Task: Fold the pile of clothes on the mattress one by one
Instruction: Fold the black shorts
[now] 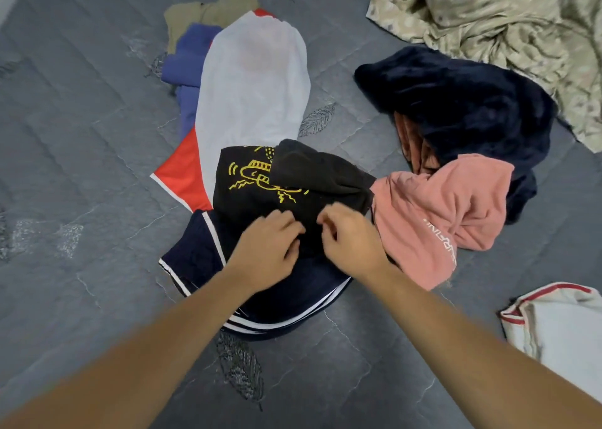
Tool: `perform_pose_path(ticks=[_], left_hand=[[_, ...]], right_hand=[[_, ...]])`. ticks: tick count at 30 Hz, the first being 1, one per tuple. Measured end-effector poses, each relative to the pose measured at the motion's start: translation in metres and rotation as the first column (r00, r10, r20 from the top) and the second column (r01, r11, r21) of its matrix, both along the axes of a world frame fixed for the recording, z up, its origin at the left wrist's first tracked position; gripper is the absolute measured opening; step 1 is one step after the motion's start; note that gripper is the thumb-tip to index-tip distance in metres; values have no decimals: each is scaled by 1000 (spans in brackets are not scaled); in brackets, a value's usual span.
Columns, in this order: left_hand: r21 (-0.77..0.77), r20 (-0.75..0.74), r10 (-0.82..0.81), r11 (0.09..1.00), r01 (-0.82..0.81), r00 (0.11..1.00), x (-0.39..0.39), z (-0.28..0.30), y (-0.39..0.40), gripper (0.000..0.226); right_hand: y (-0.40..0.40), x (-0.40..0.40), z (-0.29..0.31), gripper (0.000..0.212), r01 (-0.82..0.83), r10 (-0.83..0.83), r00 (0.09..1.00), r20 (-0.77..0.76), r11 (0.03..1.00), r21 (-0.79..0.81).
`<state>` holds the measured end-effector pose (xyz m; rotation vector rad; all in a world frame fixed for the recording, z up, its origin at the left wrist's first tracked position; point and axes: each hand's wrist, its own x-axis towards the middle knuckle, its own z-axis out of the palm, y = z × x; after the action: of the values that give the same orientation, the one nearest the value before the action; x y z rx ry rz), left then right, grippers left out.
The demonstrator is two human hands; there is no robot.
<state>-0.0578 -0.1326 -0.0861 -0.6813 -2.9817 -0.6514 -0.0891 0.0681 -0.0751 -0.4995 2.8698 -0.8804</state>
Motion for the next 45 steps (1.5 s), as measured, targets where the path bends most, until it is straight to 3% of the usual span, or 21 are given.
perform_pose_path(ticks=[3, 6, 8, 11, 14, 17, 20, 24, 27, 29, 32, 34, 38, 45], left_hand=[[-196, 216, 43, 981, 0, 975, 8, -39, -3, 67], [-297, 170, 17, 954, 35, 985, 3, -62, -1, 93], [-333, 117, 24, 943, 17, 993, -5, -70, 4, 96], [-335, 4, 61, 940, -57, 998, -21, -74, 9, 75], [-237, -64, 100, 965, -112, 993, -38, -65, 9, 48], [12, 55, 182, 983, -183, 982, -45, -39, 7, 31], [308, 255, 165, 920, -242, 953, -41, -3, 4, 21], [512, 297, 150, 809, -289, 943, -35, 64, 3, 16], [562, 281, 183, 764, -316, 942, -32, 130, 1, 20], [575, 295, 198, 745, -339, 935, -31, 181, 0, 19], [537, 296, 156, 789, -299, 942, -30, 259, -1, 9], [528, 271, 119, 812, -251, 955, -29, 309, -2, 5], [593, 208, 136, 770, -235, 969, -20, 408, 2, 15], [724, 135, 227, 642, -252, 965, 2, 532, 4, 12]], right_hand=[[11, 12, -29, 49, -90, 69, 979, 191, 990, 106], [9, 7, -50, 86, -149, 118, 970, 212, 979, 137], [8, 2, -63, 103, -150, 114, 970, 213, 976, 160], [4, -7, -76, 114, -136, 98, 971, 220, 976, 169], [1, -12, -74, 92, -100, 78, 981, 177, 988, 119], [-1, -10, -60, 68, -59, 51, 991, 126, 996, 63], [-3, -12, -32, 40, 60, -60, 998, -2, 995, -76], [-7, -22, 36, 27, 96, -106, 990, -94, 989, -112], [-10, -24, 104, 28, 16, -30, 988, -154, 996, -90], [-12, -23, 153, 20, -14, -2, 993, -115, 990, -137], [-14, -18, 227, 10, -27, 27, 1000, -4, 975, -221], [-15, -14, 278, 8, -37, 35, 999, -12, 963, -266], [-7, 0, 374, 11, 8, -20, 999, -28, 923, -386], [48, 29, 443, 36, 23, 12, 987, 159, 977, -213]])
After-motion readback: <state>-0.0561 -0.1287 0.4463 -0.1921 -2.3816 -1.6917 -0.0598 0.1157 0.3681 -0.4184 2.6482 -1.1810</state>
